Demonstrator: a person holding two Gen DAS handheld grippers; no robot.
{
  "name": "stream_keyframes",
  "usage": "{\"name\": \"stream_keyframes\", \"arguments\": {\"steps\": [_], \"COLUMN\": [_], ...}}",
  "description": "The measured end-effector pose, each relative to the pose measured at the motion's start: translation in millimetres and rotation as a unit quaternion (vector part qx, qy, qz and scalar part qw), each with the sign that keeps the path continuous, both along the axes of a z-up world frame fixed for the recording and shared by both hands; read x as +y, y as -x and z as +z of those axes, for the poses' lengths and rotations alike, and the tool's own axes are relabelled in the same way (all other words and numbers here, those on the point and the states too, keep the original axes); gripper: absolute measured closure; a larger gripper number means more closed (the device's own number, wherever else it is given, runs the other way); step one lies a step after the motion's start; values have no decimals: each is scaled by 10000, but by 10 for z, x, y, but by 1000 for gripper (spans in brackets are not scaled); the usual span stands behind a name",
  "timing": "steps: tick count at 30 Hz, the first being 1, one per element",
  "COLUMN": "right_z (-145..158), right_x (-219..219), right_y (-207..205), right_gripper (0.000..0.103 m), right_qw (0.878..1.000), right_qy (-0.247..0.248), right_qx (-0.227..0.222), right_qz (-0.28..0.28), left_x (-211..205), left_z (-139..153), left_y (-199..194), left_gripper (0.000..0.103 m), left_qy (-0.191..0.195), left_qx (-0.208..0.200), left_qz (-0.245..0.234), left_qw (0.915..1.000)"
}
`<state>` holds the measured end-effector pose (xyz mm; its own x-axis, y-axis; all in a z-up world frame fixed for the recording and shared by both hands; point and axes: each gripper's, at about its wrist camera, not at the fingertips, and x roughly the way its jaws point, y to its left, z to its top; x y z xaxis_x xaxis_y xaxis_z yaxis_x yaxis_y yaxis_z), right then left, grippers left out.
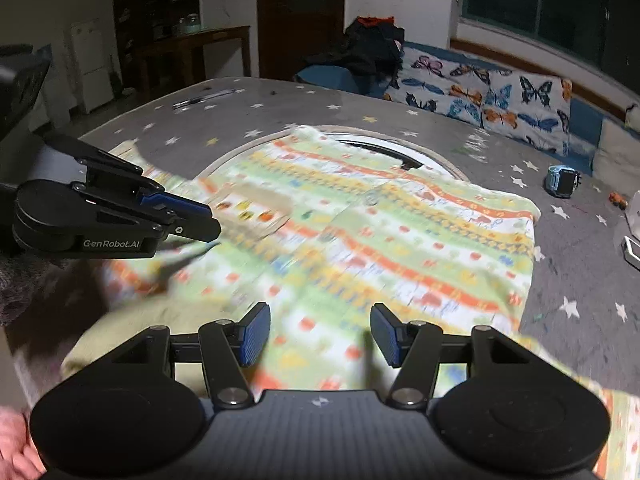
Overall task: Fold clothes
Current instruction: 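Pull the shirt hem straight with the left gripper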
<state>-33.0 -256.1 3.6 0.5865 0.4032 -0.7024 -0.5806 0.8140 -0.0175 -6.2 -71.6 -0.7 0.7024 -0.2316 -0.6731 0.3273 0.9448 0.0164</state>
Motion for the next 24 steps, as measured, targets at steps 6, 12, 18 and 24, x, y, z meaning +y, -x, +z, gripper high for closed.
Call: {"name": "stream_keyframes", "arguments": {"steps": [6,12,18,24], "right_z": [-66,-15,-67,91], "right_x": [-43,-210,-415,-798], "right_y": [337,517,632,448], "right_gripper": [46,43,43,43], "right_qw": [9997,9982,9955,9861], "right_qy": [83,-74,-398,-813], "right_qx": [-174,-305,-128,-295], "right_qz": [-157,-503,-847,-1416], "left_x": [-66,-22,-100,-235], "left_z": [-116,13,99,82], "left_y": [318,401,470,464], "left_gripper": [87,84,74,74], "left_qy": [-67,159,273,286], "left_qx": [-147,-317,-423,-391], "left_qz": [111,279,207,32], "left_qw": [9998,9990,9985,9988]}}
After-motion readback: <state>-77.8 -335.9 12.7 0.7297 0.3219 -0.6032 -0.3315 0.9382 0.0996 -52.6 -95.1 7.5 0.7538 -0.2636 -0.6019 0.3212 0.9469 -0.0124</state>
